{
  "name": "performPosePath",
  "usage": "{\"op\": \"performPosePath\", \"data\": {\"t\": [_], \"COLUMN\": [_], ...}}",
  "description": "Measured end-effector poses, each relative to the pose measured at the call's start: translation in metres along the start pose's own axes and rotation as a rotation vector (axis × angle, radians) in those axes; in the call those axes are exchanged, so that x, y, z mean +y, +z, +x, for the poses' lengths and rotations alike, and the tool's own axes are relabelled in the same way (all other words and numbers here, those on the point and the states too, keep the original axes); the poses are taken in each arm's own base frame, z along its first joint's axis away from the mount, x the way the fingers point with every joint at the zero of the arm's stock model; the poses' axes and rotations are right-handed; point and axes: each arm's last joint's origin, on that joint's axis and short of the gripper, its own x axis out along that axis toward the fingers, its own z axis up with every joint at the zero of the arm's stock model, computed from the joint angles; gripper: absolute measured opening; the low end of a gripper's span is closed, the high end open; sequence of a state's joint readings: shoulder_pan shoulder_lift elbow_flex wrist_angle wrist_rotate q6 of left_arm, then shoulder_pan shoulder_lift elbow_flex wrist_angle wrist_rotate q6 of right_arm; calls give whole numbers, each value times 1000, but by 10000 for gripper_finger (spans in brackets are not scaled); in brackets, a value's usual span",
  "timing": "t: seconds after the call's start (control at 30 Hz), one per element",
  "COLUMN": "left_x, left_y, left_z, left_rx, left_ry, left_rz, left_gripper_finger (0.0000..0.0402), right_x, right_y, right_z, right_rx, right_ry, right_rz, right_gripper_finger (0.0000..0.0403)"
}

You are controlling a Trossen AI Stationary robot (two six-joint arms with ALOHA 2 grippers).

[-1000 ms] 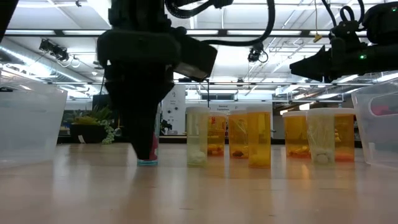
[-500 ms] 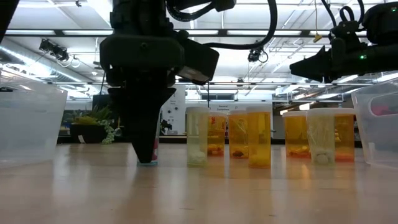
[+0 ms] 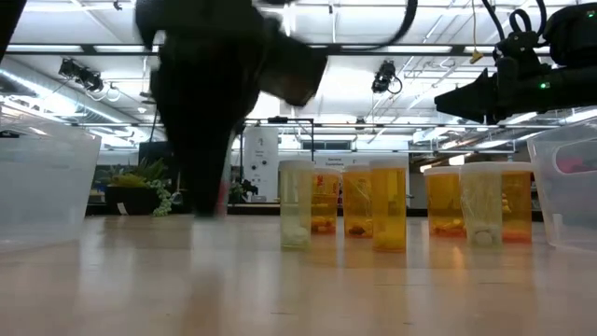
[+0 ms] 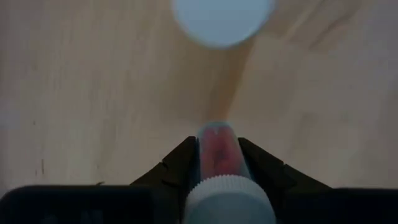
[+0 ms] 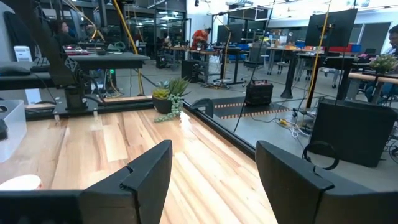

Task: Pick and place medicine bottles into bin by pill shape (circle, oval)
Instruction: Put the small blue pill bottle into the left transparent bin

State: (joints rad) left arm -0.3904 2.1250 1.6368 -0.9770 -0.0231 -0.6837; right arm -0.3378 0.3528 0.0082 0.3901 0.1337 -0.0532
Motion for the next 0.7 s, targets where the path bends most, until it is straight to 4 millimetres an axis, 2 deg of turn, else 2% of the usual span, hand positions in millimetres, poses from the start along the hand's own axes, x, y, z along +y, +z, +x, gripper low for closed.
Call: {"op": "performPosePath", "data": {"t": [0.2, 0.43, 0.57, 0.7], "left_x": [-11, -30, -39, -40], "left_y": [1, -17, -31, -47], "left_z": [-29, -56, -62, -64], "left_rx": [9, 53, 80, 146], "left_ry": [2, 36, 65, 152], "left_rz": [-19, -10, -9, -57], "left_gripper_finger": [116, 115, 112, 118], "right_x": [0, 0, 0, 0], "right_y": [0, 0, 0, 0], "right_z": [0, 0, 0, 0], "right_rx": [-1, -1, 0, 0], "right_ry": [0, 0, 0, 0], "right_rz": [0, 0, 0, 0], "right_gripper_finger": [239, 239, 239, 239]}}
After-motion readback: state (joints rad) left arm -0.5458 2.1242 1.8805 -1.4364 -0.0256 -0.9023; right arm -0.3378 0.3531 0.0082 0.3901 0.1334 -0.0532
